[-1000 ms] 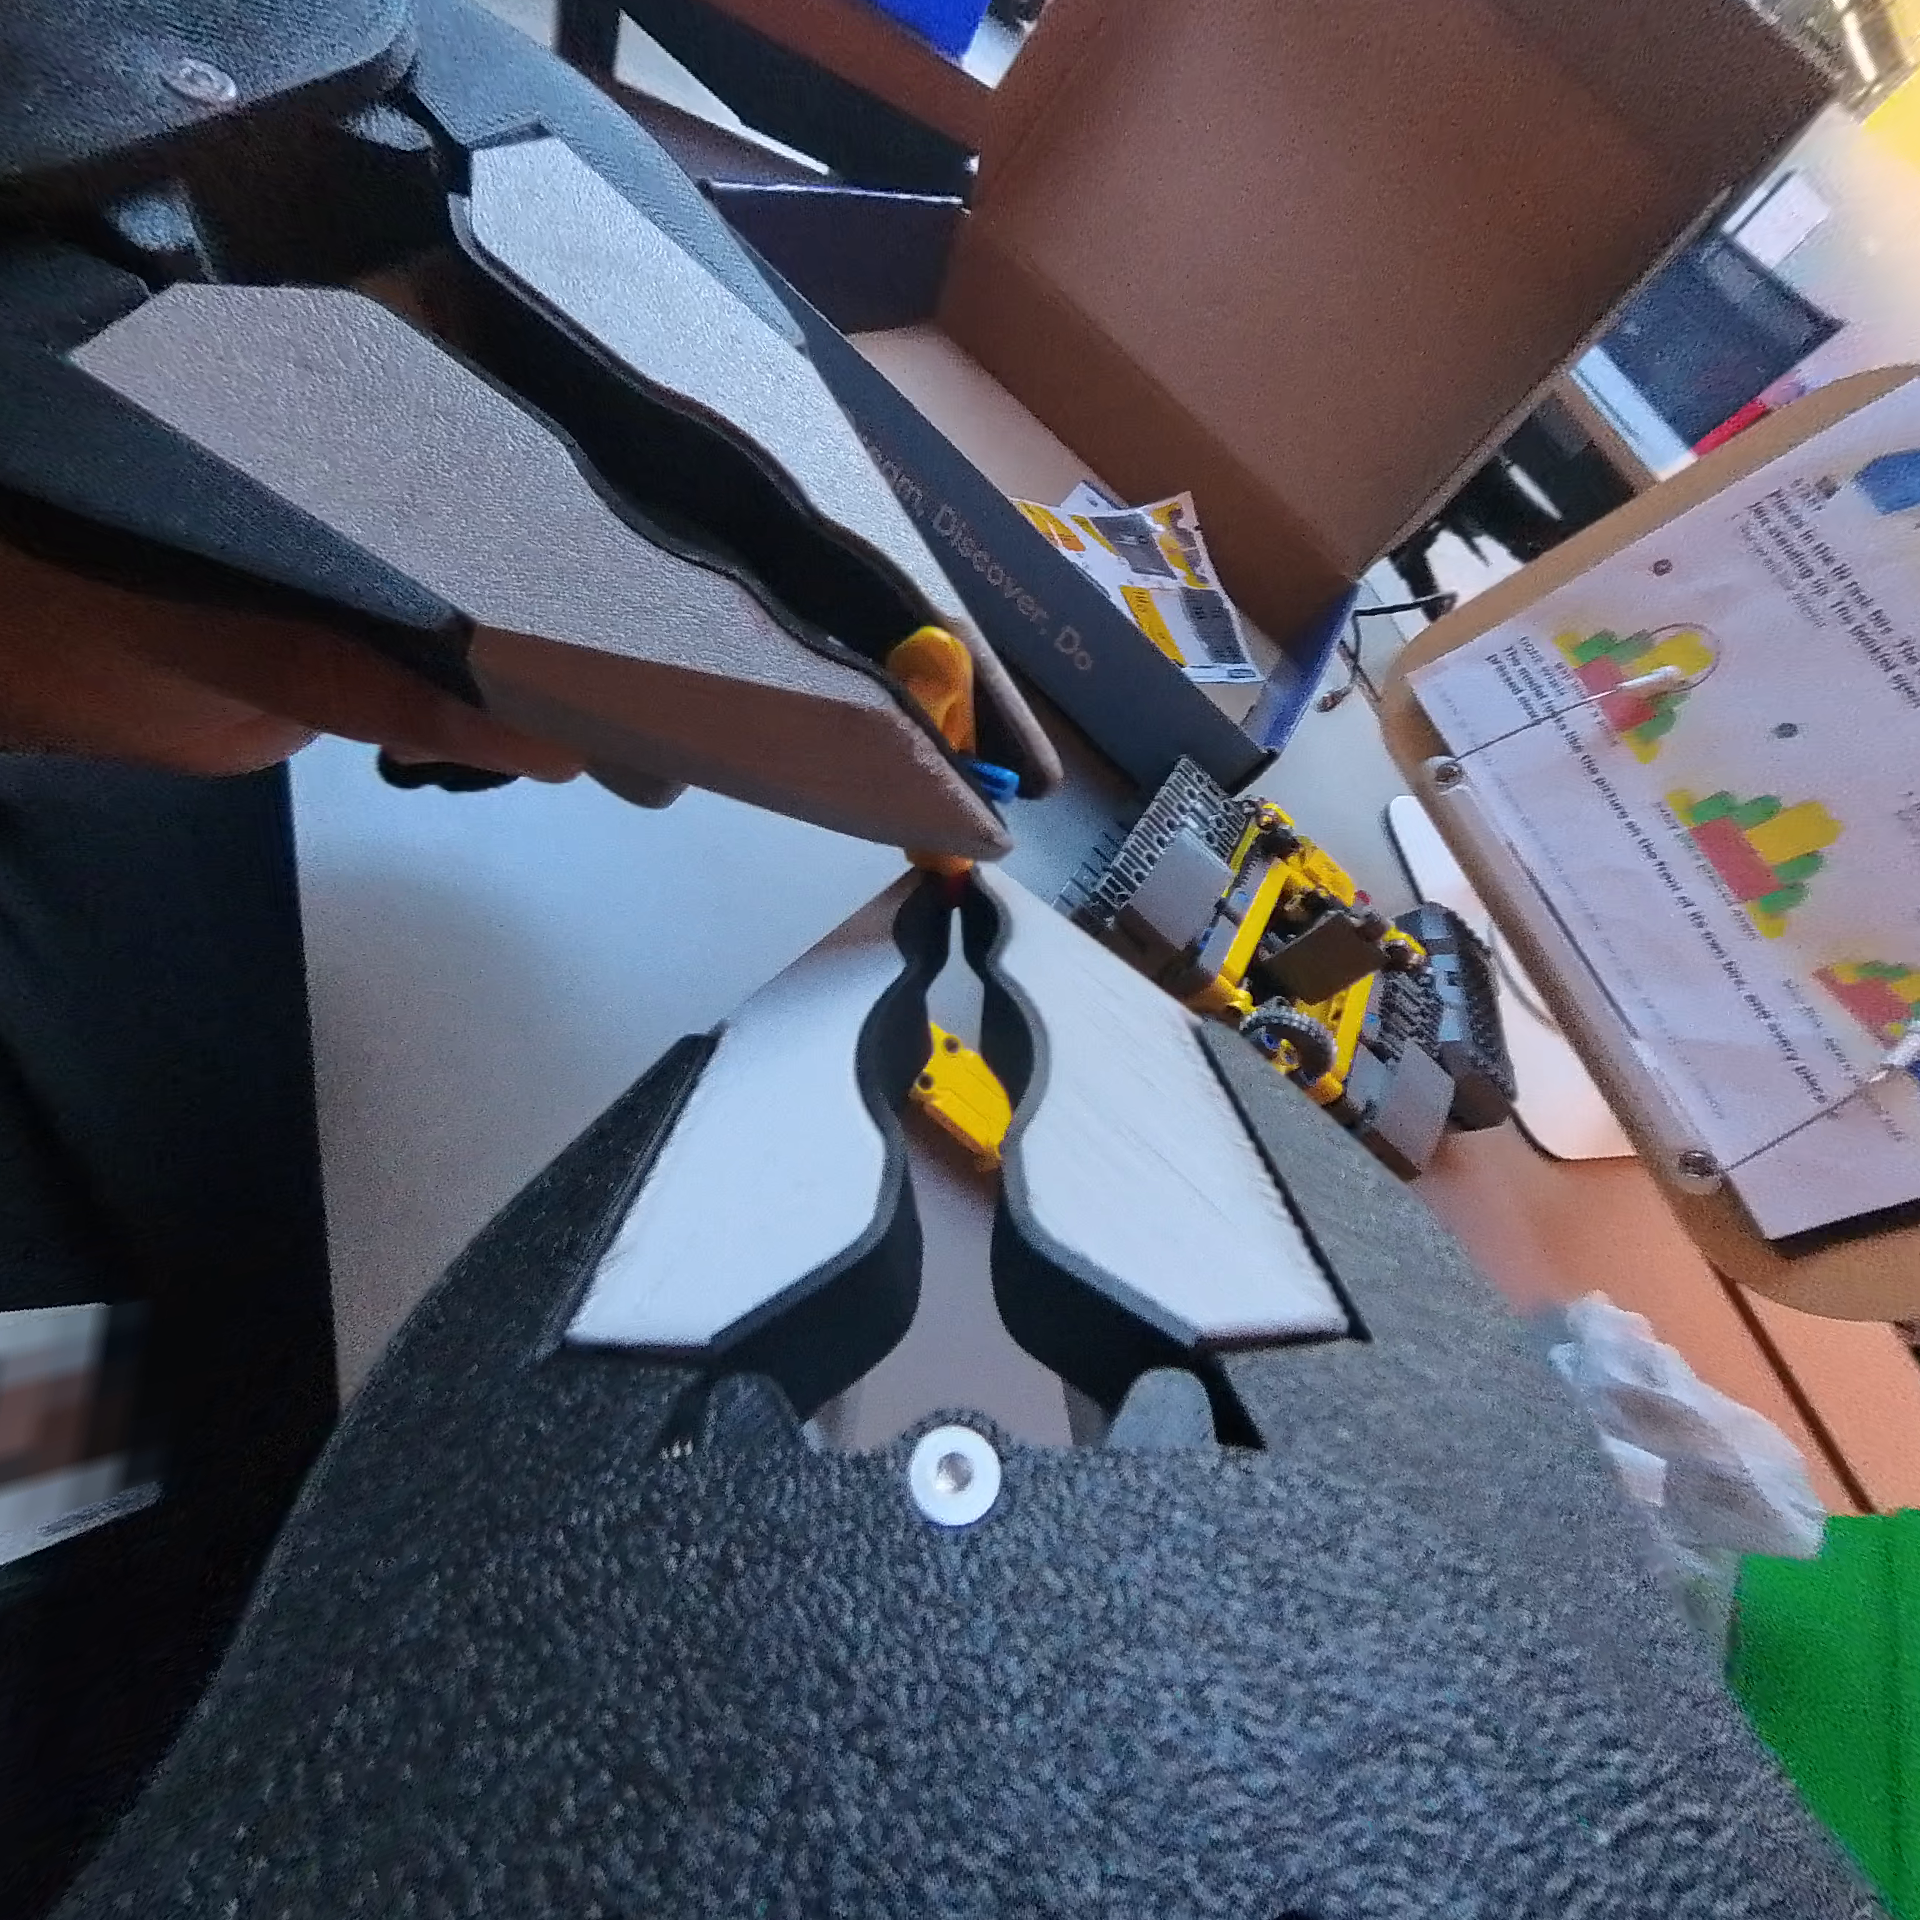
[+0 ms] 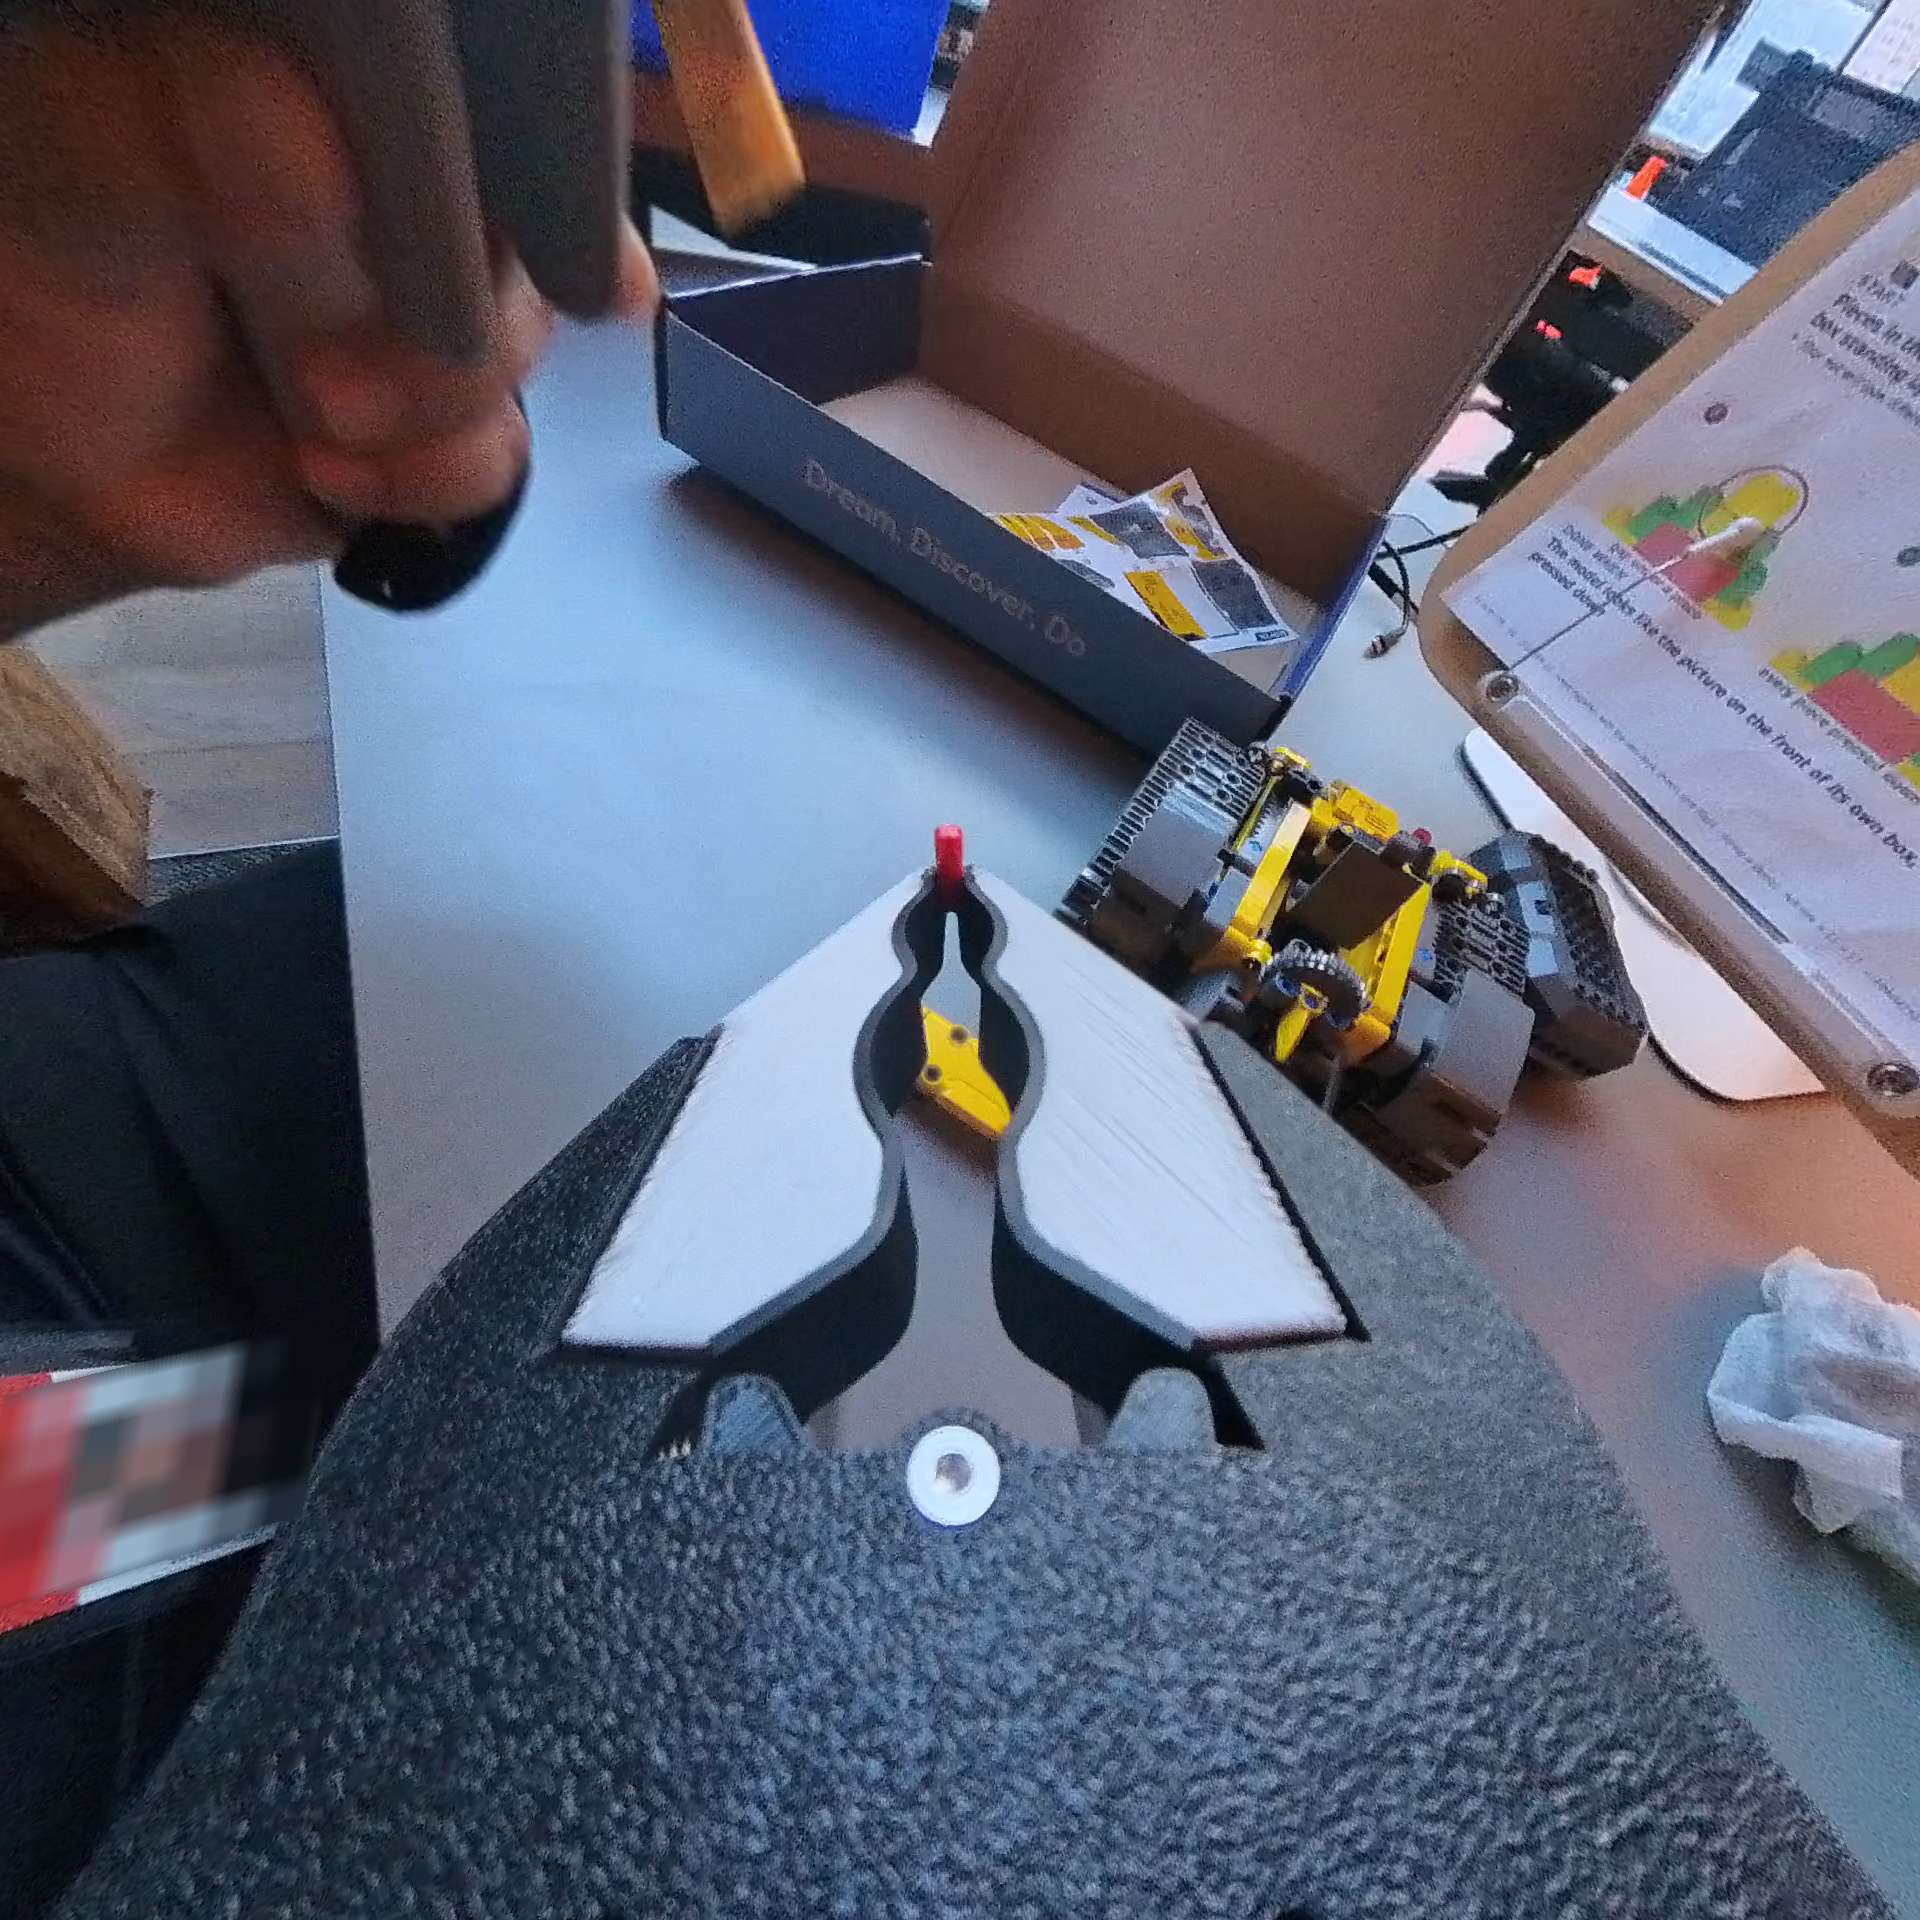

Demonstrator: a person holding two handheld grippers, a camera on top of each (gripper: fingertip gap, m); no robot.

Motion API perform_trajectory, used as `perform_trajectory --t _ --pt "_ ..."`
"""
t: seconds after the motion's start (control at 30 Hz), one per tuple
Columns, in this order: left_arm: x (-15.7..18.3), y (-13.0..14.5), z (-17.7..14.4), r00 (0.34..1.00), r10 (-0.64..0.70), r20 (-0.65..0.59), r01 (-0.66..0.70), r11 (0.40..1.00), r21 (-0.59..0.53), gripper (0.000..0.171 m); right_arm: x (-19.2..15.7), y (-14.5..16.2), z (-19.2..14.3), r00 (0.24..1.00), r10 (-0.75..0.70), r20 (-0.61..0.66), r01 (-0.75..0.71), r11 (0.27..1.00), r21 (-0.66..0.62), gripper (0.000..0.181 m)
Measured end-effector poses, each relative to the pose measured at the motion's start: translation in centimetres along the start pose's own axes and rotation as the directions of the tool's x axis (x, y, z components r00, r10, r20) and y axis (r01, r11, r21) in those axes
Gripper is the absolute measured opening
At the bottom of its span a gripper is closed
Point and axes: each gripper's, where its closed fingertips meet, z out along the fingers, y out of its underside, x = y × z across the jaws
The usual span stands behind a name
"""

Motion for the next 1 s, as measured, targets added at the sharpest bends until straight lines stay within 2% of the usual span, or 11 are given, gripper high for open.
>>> perform_trajectory --t 0.07,0.17,0.23,0.33,0.4,0.5,0.63,0.73,0.87,0.93,1.0 --pt "1.2 1.1 0.9 0.998 -0.013 -0.065 0.011 0.999 -0.042 0.006 0.1 0.0 -0.2 0.999 -0.028 -0.023 0.028 1.0 -0.009 0.0" --pt "1.8 2.9 1.5 0.992 -0.043 -0.12 0.028 0.992 -0.123 0.005 0.0 -0.5 -0.7 1.0 0.0 0.011 0.0 1.0 0.012 0.0" --pt "1.9 4.3 1.6 0.979 -0.133 -0.158 0.102 0.976 -0.191 0.005 0.1 -0.7 -1.0 0.999 0.031 0.037 -0.032 0.999 0.029 0.0" --pt "1.6 4.6 1.6 0.942 -0.274 -0.193 0.242 0.954 -0.175 0.005 0.6 -0.2 -1.2 0.996 0.065 0.058 -0.067 0.998 0.02 0.0" --pt "1.4 4.8 1.6 0.928 -0.316 -0.196 0.285 0.943 -0.17 0.005 1.5 1.3 -1.4 0.997 0.053 0.047 -0.051 0.997 -0.057 0.0" --pt "1.2 5.9 1.9 0.925 -0.337 -0.173 0.3 0.931 -0.209 0.005 4.6 3.7 -2.8 0.998 0.062 -0.015 -0.064 0.984 -0.166 0.001" --pt "1.3 7.4 2.1 0.914 -0.371 -0.162 0.324 0.91 -0.258 0.005 11.6 4.8 -7.7 0.969 0.127 -0.211 -0.158 0.977 -0.141 0.001" --pt "1.3 7.5 2.1 0.912 -0.377 -0.161 0.33 0.908 -0.259 0.005 17.9 3.9 -14.9 0.871 0.216 -0.442 -0.223 0.974 0.037 0.001" --pt "1.5 7.7 2.2 0.909 -0.384 -0.162 0.334 0.904 -0.269 0.005 23.2 3.9 -24.4 0.687 0.372 -0.624 -0.209 0.924 0.32 0.001" --pt "1.8 8.0 2.4 0.904 -0.392 -0.169 0.338 0.898 -0.281 0.005 25.2 6.0 -26.9 0.606 0.365 -0.706 -0.187 0.929 0.32 0.0" --pt "2.2 8.4 2.5 0.903 -0.394 -0.171 0.335 0.895 -0.294 0.005 26.9 11.9 -26.4 0.554 0.376 -0.743 -0.358 0.913 0.195 0.001"
